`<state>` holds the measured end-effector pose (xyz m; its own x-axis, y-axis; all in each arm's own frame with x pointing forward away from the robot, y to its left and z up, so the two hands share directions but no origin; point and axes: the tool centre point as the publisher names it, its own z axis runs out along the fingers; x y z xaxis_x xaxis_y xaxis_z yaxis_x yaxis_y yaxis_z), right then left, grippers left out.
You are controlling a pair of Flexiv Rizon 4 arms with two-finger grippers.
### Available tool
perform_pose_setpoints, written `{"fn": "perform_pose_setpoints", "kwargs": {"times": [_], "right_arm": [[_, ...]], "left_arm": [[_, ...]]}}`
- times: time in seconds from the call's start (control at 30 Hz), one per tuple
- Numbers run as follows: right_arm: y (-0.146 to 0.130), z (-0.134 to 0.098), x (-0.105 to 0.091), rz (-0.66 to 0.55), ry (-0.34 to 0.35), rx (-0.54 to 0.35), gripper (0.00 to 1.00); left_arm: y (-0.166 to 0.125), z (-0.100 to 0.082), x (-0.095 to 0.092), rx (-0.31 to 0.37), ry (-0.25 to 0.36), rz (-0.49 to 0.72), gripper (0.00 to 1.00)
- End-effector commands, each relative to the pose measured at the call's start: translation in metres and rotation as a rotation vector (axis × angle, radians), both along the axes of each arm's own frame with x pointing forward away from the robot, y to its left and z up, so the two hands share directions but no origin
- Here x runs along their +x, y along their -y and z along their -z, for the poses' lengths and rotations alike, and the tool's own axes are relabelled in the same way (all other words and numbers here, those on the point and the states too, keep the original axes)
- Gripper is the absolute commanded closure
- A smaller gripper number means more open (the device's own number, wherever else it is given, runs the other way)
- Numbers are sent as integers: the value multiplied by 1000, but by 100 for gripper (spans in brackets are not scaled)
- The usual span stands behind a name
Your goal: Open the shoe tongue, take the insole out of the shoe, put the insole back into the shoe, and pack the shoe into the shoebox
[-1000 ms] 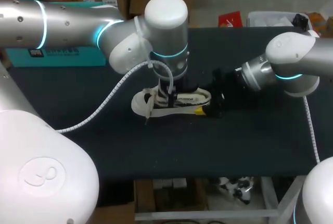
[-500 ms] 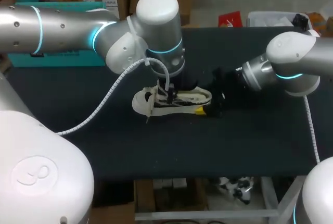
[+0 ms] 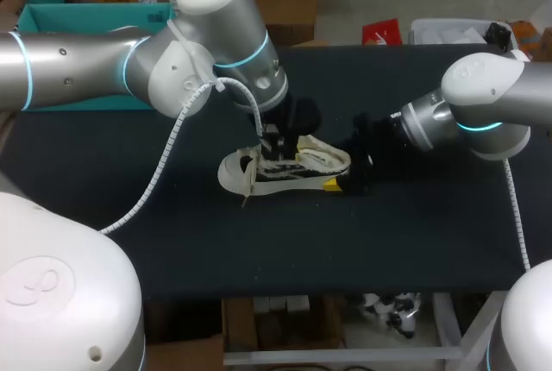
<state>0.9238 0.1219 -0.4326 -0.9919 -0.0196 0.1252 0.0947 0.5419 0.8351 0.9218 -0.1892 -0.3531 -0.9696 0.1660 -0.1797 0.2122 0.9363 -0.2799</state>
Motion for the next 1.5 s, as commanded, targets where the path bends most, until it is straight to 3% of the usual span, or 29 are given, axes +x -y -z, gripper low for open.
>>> {"fn": "perform_pose_setpoints", "kwargs": {"times": [0.03, 0.33, 0.6, 0.63, 0.67, 0.7, 0.83, 1.03, 1.3, 1.5], "right_arm": [[-1, 8, -2, 0, -1, 2, 100], [-1, 8, -2, 0, -1, 2, 100], [-1, 8, -2, 0, -1, 2, 100], [-1, 8, -2, 0, -1, 2, 100], [-1, 8, -2, 0, -1, 2, 100], [-1, 8, -2, 0, -1, 2, 100], [-1, 8, -2, 0, -1, 2, 100], [-1, 8, -2, 0, -1, 2, 100], [-1, 8, -2, 0, -1, 2, 100], [-1, 8, -2, 0, -1, 2, 100]], "left_arm": [[-5, -21, -11, -17, -4, 7, 100], [-9, -27, -14, -90, -48, 16, 100], [-4, -17, -17, -38, -40, -4, 100], [-4, -17, -17, -37, -40, -8, 98], [-4, -17, -18, -35, -32, -21, 67], [-5, -19, -19, -38, -26, -22, 60], [-7, -30, -26, -48, 27, -42, 54], [-1, -34, -37, -39, 109, -84, 56], [5, -47, -45, -71, 152, -106, 63], [17, -51, -46, -81, 183, -124, 62]]}}
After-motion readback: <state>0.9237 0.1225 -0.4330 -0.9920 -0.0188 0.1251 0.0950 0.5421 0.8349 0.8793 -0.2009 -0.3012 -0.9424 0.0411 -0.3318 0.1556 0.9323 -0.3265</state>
